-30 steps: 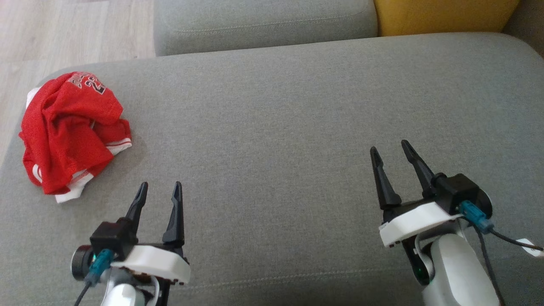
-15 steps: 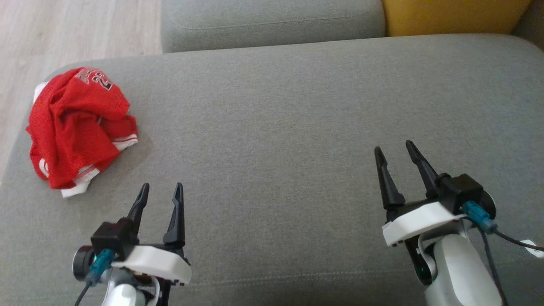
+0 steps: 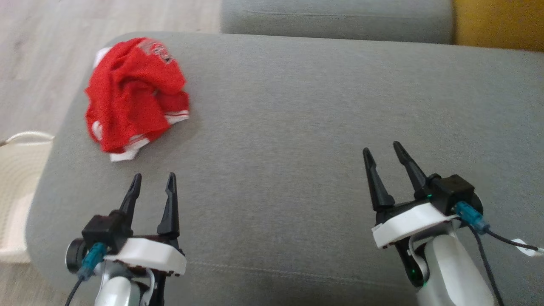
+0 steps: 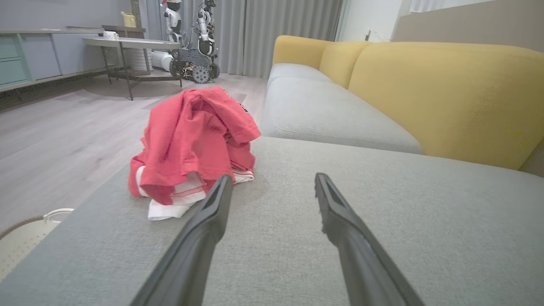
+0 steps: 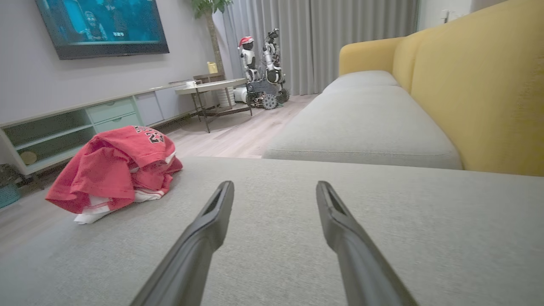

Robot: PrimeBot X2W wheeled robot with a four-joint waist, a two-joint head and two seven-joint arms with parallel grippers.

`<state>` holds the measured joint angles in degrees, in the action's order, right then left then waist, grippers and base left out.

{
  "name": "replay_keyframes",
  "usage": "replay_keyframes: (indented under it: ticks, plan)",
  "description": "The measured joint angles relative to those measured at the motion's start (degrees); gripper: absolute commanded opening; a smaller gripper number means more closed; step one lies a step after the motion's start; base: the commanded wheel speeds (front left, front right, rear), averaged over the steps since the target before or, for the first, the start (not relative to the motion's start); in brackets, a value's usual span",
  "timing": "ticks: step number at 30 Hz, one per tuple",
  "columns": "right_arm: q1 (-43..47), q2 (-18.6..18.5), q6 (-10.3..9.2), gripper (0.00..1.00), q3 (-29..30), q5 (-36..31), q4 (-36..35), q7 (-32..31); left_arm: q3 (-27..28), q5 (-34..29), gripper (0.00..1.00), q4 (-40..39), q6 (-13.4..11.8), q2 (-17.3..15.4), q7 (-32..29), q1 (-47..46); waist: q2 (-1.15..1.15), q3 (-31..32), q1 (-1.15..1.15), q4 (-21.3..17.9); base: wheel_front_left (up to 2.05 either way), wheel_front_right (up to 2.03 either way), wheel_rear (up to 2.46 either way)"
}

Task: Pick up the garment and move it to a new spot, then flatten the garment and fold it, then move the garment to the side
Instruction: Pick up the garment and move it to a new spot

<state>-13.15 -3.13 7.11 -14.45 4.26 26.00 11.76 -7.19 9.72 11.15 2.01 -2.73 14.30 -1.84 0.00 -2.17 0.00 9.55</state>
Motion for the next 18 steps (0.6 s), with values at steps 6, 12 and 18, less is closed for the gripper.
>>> replay_keyframes:
  ticks: [6, 12, 18]
  plan:
    - [0.0, 0.0, 0.00, 1.00, -1.1, 0.4, 0.6, 0.1, 0.5, -0.1, 1.00, -0.6, -0.5, 0.0, 0.0, 0.2, 0.00, 0.5, 0.00, 5.0, 0.00, 0.00, 0.00]
    - [0.0, 0.0, 0.00, 1.00, -2.5, 2.2, 1.0, 0.6, 0.7, -0.7, 1.00, -0.7, -0.5, 0.0, 0.0, 1.2, 0.00, 1.9, 0.00, 9.3, 0.00, 0.00, 0.00]
    - [0.1, 0.0, 0.00, 1.00, -3.1, 3.4, 1.2, 0.8, 0.8, -0.7, 1.00, -0.8, -0.5, 0.0, 0.0, 2.6, 0.00, 3.5, 0.00, 12.8, 0.00, 0.00, 0.00]
